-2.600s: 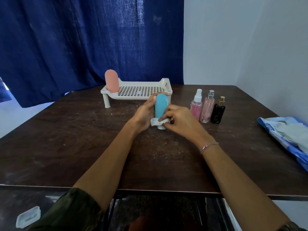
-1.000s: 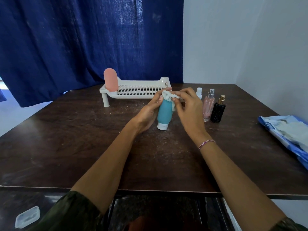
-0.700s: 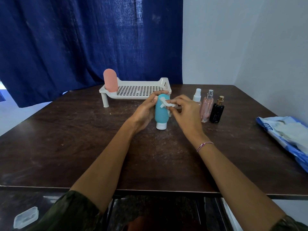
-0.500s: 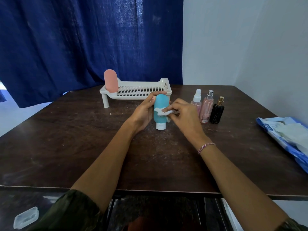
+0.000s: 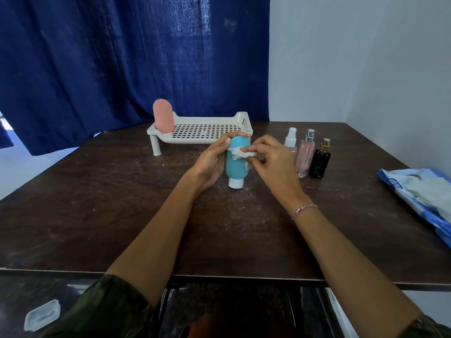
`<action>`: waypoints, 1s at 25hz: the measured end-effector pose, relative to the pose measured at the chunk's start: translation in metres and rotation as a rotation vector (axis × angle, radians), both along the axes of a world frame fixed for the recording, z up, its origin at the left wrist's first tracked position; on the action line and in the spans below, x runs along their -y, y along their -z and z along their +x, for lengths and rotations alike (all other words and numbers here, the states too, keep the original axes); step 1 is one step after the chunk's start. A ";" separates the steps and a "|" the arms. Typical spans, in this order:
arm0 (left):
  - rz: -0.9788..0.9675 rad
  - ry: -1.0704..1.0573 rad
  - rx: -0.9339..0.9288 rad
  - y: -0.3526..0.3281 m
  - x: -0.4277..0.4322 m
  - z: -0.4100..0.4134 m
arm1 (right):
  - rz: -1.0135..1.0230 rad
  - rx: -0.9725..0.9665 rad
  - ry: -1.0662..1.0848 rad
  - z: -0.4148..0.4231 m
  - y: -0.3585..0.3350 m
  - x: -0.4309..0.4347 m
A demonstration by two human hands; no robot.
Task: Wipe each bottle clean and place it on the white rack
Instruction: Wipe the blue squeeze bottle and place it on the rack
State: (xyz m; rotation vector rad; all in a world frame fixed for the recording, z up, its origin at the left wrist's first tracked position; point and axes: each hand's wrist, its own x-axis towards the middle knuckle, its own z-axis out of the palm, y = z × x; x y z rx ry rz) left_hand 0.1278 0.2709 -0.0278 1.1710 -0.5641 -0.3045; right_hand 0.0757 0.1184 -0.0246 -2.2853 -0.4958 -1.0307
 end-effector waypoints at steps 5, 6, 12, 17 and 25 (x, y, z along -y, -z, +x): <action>-0.020 -0.107 -0.013 -0.001 0.001 -0.001 | -0.201 -0.191 -0.057 0.000 0.000 0.005; -0.028 -0.113 -0.019 -0.001 0.002 -0.001 | -0.228 -0.231 -0.072 0.000 0.001 0.006; -0.061 -0.091 -0.064 0.000 0.004 0.001 | -0.197 -0.189 -0.091 0.004 0.001 0.007; -0.020 -0.037 -0.005 -0.003 0.007 -0.004 | 0.125 0.060 -0.013 0.002 -0.007 0.009; -0.065 -0.030 -0.044 -0.002 0.003 -0.005 | -0.028 -0.048 -0.070 0.005 -0.001 0.011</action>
